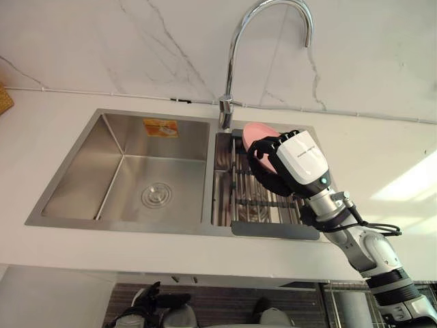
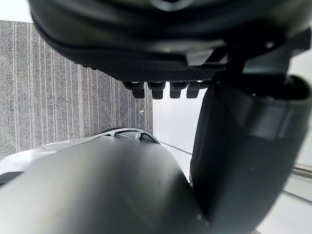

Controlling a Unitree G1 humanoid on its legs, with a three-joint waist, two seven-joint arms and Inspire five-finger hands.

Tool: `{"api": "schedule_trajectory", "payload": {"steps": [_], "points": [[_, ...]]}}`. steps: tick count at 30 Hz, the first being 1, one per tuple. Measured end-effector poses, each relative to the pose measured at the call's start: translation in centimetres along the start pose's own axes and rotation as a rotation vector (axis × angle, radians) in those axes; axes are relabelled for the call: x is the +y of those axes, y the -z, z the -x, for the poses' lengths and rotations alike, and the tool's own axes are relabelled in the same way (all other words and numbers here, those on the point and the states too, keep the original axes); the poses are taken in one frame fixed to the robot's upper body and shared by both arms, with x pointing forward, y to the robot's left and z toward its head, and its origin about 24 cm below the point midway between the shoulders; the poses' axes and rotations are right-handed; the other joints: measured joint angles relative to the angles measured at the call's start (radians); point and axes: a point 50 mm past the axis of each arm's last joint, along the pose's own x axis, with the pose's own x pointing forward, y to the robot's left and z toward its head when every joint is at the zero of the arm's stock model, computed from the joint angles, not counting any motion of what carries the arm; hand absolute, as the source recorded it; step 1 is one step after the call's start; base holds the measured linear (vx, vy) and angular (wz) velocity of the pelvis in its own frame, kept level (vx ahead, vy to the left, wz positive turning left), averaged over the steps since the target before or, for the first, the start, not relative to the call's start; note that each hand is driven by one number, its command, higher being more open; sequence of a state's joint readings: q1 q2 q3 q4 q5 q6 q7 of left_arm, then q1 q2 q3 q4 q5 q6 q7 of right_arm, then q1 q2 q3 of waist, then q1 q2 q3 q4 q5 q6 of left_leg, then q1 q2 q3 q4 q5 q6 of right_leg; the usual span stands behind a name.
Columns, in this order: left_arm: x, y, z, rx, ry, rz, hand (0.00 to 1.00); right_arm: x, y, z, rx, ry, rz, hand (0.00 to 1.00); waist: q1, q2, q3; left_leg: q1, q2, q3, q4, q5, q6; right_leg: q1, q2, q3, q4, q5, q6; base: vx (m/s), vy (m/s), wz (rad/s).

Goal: Walk over to the sink, pick up the cup, carry it to the dishwasher, place the cup inside the dishwasher, then close the dishwasher door

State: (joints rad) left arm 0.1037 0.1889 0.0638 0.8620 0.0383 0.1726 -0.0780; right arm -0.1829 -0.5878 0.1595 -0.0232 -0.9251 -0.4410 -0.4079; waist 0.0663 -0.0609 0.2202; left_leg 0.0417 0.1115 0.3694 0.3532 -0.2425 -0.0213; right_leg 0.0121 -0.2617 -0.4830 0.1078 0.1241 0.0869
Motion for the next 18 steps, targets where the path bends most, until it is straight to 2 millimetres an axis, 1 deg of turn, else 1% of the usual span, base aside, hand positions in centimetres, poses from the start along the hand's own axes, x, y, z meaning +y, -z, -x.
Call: {"api": "schedule_trajectory", "payload": {"steps": [4, 6, 8, 10, 14, 15, 17, 18], "points": [[0.0, 0.2, 0.0, 0.002, -0.002, 0.005, 1.00, -0.6, -0.5, -0.4, -0.029, 0.007, 0.009, 0.00, -0.006, 0.000, 0.000, 0.004, -0.001, 0.005, -0.003, 0.000, 0.000, -0.001, 0.000, 0.005, 0.000, 0.000, 0.000, 0.00, 0.000, -0.02], [0.1, 0.3, 0.1, 0.003, -0.003, 0.006, 1.00, -1.2, -0.7, -0.6, -0.058, 0.002, 0.029, 0.00, -0.013, -0.001, -0.001, 0.008, -0.003, 0.010, -0.006, 0.000, 0.000, -0.002, -0.001, 0.011, 0.002, 0.000, 0.000, 0.00, 0.000, -0.06], [0.1, 0.3, 0.1, 0.002, -0.003, 0.005, 1.00, -2.1, -0.4, -0.4, -0.082, -0.017, 0.073, 0.00, -0.014, -0.003, -0.002, 0.011, -0.008, 0.019, -0.011, 0.001, 0.001, -0.015, -0.007, 0.024, 0.015, -0.002, 0.002, 0.00, 0.005, -0.11], [0.1, 0.4, 0.1, 0.004, -0.004, 0.004, 1.00, -2.9, 0.3, 0.1, -0.063, -0.028, 0.114, 0.00, -0.016, -0.005, -0.002, 0.016, -0.013, 0.028, -0.015, 0.000, 0.003, -0.023, -0.013, 0.038, 0.029, -0.005, 0.004, -0.01, 0.016, -0.12], [0.3, 0.6, 0.2, 0.010, -0.013, -0.021, 1.00, -5.1, 3.1, 2.0, 0.053, -0.055, 0.231, 0.00, -0.048, -0.017, 0.000, 0.026, -0.028, 0.043, -0.016, -0.006, 0.015, -0.057, -0.036, 0.075, 0.091, -0.012, 0.003, -0.02, 0.029, -0.10], [0.5, 0.7, 0.2, 0.014, -0.017, -0.028, 1.00, -5.6, 3.6, 2.4, 0.080, -0.056, 0.255, 0.00, -0.057, -0.022, 0.002, 0.029, -0.028, 0.051, -0.012, -0.010, 0.019, -0.065, -0.039, 0.086, 0.104, -0.012, 0.003, -0.03, 0.046, -0.22], [0.9, 0.7, 0.2, 0.016, -0.027, -0.043, 1.00, -6.5, 4.6, 3.5, 0.145, -0.052, 0.296, 0.00, -0.076, -0.039, 0.005, 0.031, -0.026, 0.074, 0.004, -0.032, 0.015, -0.084, -0.040, 0.112, 0.124, -0.011, 0.003, -0.05, 0.062, -0.34], [1.0, 0.8, 0.3, 0.020, -0.030, -0.045, 1.00, -6.7, 4.8, 3.8, 0.159, -0.050, 0.304, 0.00, -0.080, -0.046, 0.005, 0.031, -0.026, 0.083, 0.007, -0.036, 0.018, -0.091, -0.040, 0.119, 0.127, -0.010, 0.002, -0.06, 0.061, -0.54]]}}
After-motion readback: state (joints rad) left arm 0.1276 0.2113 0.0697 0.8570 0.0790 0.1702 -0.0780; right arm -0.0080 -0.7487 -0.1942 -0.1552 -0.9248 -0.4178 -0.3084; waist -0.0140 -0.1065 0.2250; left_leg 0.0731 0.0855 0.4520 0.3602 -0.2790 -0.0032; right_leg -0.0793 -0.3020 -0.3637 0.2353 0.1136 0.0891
